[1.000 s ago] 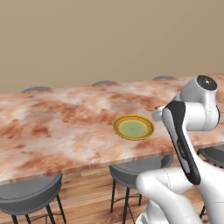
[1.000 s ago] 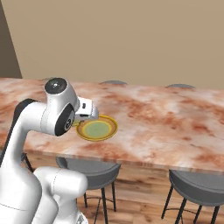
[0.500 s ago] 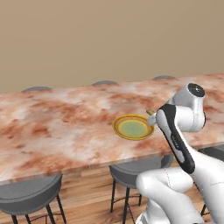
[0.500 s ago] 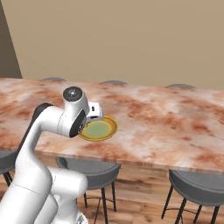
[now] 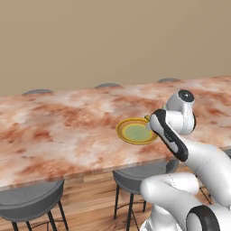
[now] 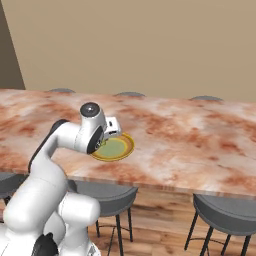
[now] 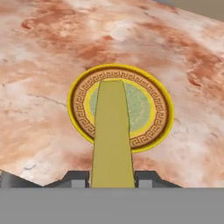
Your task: Retrieve the butter from the fridge and place it on a plate on the dining table. Then retrieve the butter knife by the fridge and place it near the plate.
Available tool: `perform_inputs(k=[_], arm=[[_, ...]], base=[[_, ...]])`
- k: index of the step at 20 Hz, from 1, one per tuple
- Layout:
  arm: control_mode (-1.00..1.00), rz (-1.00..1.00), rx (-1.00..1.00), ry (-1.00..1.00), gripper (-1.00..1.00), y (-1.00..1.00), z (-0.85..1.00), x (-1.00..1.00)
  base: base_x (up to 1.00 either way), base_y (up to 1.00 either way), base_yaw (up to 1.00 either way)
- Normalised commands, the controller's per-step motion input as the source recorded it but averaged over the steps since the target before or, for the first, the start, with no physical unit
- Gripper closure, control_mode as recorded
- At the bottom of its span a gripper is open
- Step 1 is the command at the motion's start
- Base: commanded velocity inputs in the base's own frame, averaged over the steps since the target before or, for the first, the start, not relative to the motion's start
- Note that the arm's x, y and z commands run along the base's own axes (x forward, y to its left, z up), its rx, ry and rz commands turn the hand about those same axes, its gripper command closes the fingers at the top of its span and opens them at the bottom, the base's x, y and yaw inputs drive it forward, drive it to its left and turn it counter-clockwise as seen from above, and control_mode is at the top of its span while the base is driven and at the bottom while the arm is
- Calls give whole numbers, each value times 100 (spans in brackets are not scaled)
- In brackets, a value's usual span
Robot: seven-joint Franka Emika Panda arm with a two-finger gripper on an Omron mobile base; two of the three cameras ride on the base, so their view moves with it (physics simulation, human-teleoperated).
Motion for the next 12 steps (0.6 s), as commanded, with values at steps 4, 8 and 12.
perform_inputs(k=[4, 8, 12], arm=[[-100, 4, -6, 1, 100, 0, -33, 53], [-100, 5, -3, 3, 100, 0, -30, 47], [-100, 1, -1, 8, 100, 3, -18, 26]], base=[[0, 0, 0], [0, 0, 0], [0, 0, 0]])
